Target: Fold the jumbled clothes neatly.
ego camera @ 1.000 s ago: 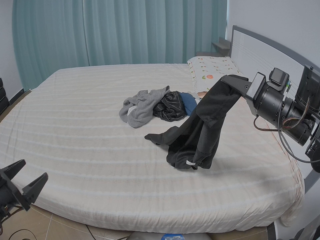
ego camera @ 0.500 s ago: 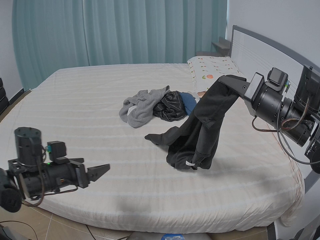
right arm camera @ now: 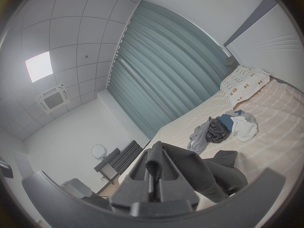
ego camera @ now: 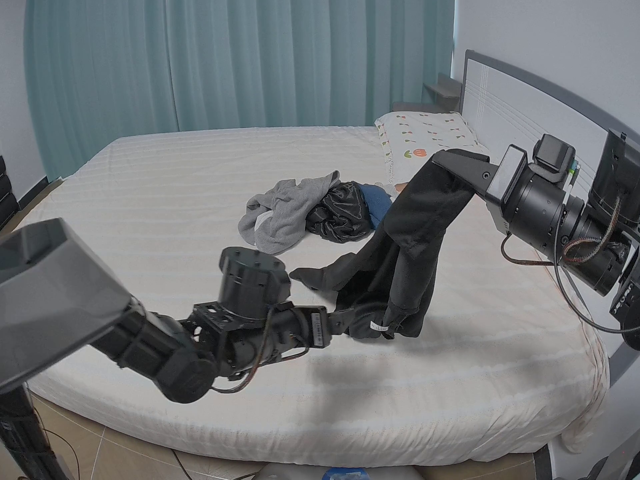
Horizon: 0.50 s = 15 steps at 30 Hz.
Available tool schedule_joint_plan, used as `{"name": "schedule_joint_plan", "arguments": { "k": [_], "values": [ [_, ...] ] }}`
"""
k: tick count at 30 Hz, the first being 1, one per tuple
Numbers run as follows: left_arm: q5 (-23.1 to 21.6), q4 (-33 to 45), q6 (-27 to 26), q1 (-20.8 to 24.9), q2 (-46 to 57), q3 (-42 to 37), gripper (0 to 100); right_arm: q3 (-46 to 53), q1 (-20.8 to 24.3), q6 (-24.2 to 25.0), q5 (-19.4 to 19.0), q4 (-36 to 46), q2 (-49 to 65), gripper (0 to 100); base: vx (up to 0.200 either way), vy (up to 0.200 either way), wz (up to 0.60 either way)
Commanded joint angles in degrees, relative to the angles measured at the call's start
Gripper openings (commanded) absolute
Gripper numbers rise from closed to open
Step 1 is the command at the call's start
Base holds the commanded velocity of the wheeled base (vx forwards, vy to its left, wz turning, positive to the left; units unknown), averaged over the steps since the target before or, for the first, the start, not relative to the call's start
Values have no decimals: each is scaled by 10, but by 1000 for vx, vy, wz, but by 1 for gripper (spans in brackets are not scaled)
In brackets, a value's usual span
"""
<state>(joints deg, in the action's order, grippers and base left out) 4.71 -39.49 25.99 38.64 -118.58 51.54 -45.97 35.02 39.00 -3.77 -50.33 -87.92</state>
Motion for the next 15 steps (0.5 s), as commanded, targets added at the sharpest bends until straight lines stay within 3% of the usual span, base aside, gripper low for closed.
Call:
{"name": "schedule_joint_plan", "arguments": {
  "k": [1,6,9,15],
  "values": [
    [22,-3,33,7,-95,84,100,2,15,-1,-2,0,15,0,0,0,0],
    [30,-3,59,-7,-131,146,100,-3,25,-1,-1,0,28,0,0,0,0],
    [58,-2,78,-25,-160,189,100,-5,25,-2,-4,0,42,0,0,0,0],
    [59,3,82,-53,-213,247,100,-6,25,-1,-19,-3,49,0,0,0,0]
  ]
}}
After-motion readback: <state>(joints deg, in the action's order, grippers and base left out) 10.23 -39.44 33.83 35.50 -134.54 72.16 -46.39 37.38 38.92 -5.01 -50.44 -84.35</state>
